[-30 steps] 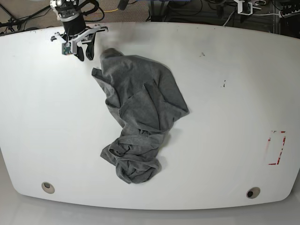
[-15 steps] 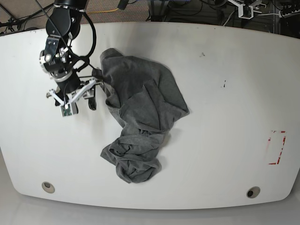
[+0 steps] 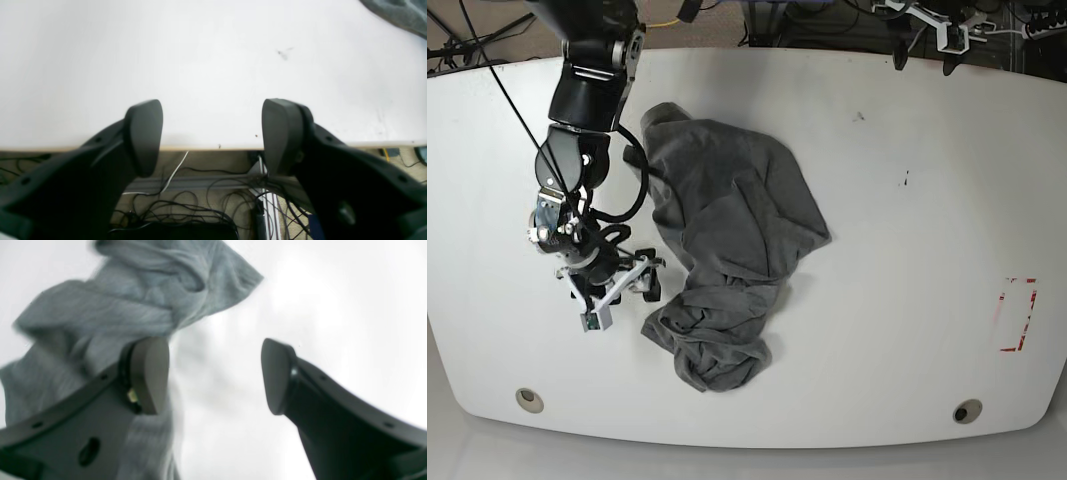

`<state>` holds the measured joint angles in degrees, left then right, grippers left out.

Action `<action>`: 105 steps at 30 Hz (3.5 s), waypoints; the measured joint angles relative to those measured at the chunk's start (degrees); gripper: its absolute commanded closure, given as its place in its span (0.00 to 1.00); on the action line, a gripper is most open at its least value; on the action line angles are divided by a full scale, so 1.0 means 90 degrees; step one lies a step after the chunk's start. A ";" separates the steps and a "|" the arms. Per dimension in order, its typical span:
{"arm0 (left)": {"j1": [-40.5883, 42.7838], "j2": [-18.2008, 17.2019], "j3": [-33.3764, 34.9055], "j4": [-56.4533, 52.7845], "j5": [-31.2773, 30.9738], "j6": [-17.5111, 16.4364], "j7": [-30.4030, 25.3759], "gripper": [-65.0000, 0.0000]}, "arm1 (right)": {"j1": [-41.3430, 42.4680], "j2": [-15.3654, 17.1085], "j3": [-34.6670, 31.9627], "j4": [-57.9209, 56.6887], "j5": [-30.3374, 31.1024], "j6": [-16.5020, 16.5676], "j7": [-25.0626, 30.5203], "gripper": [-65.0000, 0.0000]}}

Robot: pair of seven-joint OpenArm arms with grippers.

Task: Fold the T-shirt properly
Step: 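Lower the right gripper onto the grey T-shirt and pinch a fold, then reach the left gripper to the shirt's other end and grasp it, then lift the shirt with both grippers and stretch it apart in the air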

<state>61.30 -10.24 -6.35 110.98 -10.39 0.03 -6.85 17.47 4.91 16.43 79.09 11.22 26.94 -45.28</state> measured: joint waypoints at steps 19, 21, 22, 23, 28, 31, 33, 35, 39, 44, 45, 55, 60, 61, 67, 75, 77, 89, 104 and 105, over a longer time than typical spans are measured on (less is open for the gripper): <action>-0.0461 -0.0027 0.0000 -0.0017 0.0002 -0.0002 -0.0005 0.34 | 0.1654 -0.0287 -0.0002 -0.3976 -0.0015 -0.0051 0.1739 0.42; -0.0471 -0.0032 0.0000 -0.0017 0.0002 -0.0002 0.0000 0.34 | 0.1649 -0.0357 -0.0002 -0.3993 -0.0005 -0.0044 0.1851 0.52; -0.0481 -0.0029 0.0000 -0.0019 0.0002 -0.0002 0.0000 0.34 | 0.1647 -0.0393 0.0000 -0.3993 0.0002 -0.0046 0.1894 0.61; -0.0520 -0.0029 0.0007 -0.0019 0.0002 0.0000 0.0002 0.34 | 0.1649 -0.0418 -0.0007 -0.3995 0.0002 -0.0046 0.1906 0.69; -0.0991 -0.0029 0.0056 -0.0019 0.0005 -0.0002 0.0559 0.33 | 0.1761 -0.0481 -0.0044 -0.4005 -0.0007 -0.0056 0.1909 1.00; -0.1440 -0.0029 0.0228 -0.0022 0.0010 0.0075 0.1336 0.33 | 0.1826 -0.0474 -0.0039 -0.3942 0.0017 -0.0056 0.1775 1.00; -0.1790 -0.0036 0.0413 -0.0019 0.0007 0.0044 0.1678 0.33 | 0.1804 -0.0476 -0.0041 -0.3723 -0.0010 -0.0061 0.1559 1.00; -0.2149 -0.0022 0.0702 -0.0022 0.0000 0.0000 0.2137 0.33 | 0.1710 -0.0483 -0.0041 -0.3252 -0.0032 -0.0036 0.1290 1.00; -0.2929 -0.0036 0.1365 -0.0041 0.0022 0.0032 0.2968 0.33 | 0.1569 -0.0474 -0.0039 -0.2397 -0.0022 -0.0036 0.0855 1.00; -0.3701 0.0015 0.1970 -0.0046 0.0007 -0.0143 0.3791 0.33 | 0.1501 -0.0486 -0.0041 -0.1579 -0.0007 -0.0032 0.0340 1.00; -0.3806 0.0019 0.2023 -0.0085 0.0005 -0.0372 0.3905 0.33 | 0.1489 -0.0481 -0.0041 -0.1472 0.0010 -0.0032 0.0328 1.00; -0.4493 0.0539 0.2246 -0.1180 -0.0051 -0.1588 0.4333 0.33 | 0.1418 -0.0486 -0.0056 -0.1333 -0.0063 -0.0012 0.0289 1.00; -0.4891 0.0877 0.2205 -0.1564 0.0000 -0.1537 0.4452 0.33 | 0.1418 -0.0495 -0.0058 -0.1328 -0.0034 0.0007 0.0313 1.00; -0.4966 0.0933 0.2212 -0.1661 -0.0002 -0.1537 0.4432 0.33 | 0.1418 -0.0498 -0.0070 -0.1331 -0.0034 0.0010 0.0306 1.00; -0.5374 0.1292 0.2217 -0.2232 -0.0049 -0.1583 0.4289 0.41 | 0.1423 -0.0491 -0.0053 -0.1328 -0.0049 0.0010 0.0311 1.00; -0.5804 0.1389 0.2378 -0.2885 -0.0148 -0.1562 0.4141 1.00 | 0.1421 -0.0488 -0.0058 -0.1331 -0.0024 0.0010 0.0311 1.00; -0.5809 0.1384 0.2370 -0.2951 -0.0185 -0.1566 0.4078 1.00 | 0.1421 -0.0488 -0.0056 -0.1331 -0.0032 0.0010 0.0308 1.00; -0.5707 0.1008 0.1032 -0.2157 0.0036 -0.1511 0.4505 1.00 | 0.1615 -0.0257 -0.0051 -0.1205 0.0549 0.0017 0.0287 1.00; -0.6999 -0.0228 -0.0488 0.0036 -0.0012 -0.1860 0.6205 1.00 | 0.3249 0.0219 -0.0721 -0.1588 0.0690 0.0192 0.0211 1.00; -0.7123 -0.0243 -0.0588 0.0104 -0.0061 -0.1872 0.6353 1.00 | 0.3361 0.0231 -0.0758 -0.1600 0.0673 0.0206 0.0204 1.00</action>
<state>-2.81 -12.43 -11.64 111.92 -10.94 -16.82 50.33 47.72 6.98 9.61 64.69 17.28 28.80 -43.44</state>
